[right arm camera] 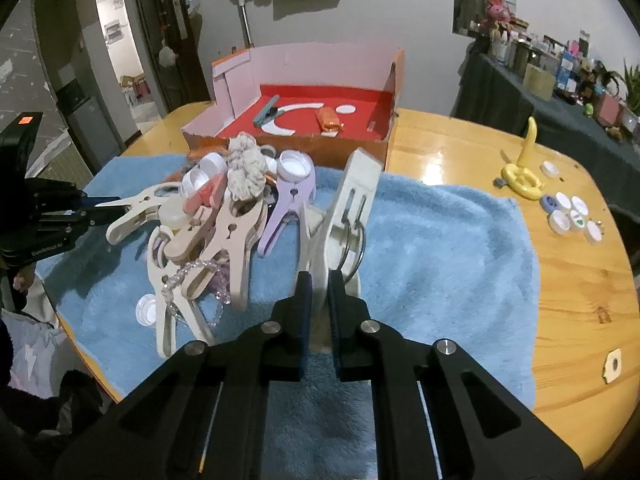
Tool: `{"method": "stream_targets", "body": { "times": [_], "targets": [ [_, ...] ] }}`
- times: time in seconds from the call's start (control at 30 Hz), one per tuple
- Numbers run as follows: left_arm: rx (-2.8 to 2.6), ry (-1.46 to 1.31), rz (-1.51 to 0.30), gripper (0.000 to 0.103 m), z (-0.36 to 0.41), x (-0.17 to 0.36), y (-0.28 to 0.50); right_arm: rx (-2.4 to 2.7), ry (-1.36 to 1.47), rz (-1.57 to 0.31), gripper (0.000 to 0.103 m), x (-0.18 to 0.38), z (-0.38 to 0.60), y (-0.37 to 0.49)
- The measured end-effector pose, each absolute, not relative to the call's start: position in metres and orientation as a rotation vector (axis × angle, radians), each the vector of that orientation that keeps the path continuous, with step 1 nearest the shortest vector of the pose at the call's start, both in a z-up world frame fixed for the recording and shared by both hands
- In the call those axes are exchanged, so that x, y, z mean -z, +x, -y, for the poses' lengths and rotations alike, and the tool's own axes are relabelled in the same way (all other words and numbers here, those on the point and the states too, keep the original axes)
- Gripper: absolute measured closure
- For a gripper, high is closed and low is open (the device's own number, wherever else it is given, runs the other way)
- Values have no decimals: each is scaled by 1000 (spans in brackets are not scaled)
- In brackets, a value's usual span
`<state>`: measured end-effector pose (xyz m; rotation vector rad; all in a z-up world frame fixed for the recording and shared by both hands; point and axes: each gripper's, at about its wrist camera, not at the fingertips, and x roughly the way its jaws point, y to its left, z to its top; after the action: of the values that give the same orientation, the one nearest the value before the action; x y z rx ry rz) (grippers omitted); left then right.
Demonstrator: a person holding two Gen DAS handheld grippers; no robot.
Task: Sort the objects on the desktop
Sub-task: 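Grasp the cream clothespin with the right tool and lift it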
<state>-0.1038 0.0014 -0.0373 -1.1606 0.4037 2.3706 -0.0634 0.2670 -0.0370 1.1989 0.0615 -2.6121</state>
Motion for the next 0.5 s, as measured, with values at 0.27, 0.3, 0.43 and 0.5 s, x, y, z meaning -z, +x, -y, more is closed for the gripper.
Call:
{"method": "stream_targets", "body": {
  "times": [0.27, 0.3, 0.43, 0.5],
  "targets": [
    [-2388, -1115, -369, 94, 1, 22, -97, 2613, 1171, -22, 97, 30, -272, -59],
    [-2389, -1110, -366, 94, 0, 20, -97, 2617, 1164, -25, 97, 27, -272, -59],
    [-2393, -1082, -360, 94, 0, 11, -96, 2618, 1134, -37, 98, 17, -270, -58],
    [-2392, -1073, -362, 95, -2, 8, -95, 2617, 1146, -59, 98, 18, -269, -60]
  ]
}}
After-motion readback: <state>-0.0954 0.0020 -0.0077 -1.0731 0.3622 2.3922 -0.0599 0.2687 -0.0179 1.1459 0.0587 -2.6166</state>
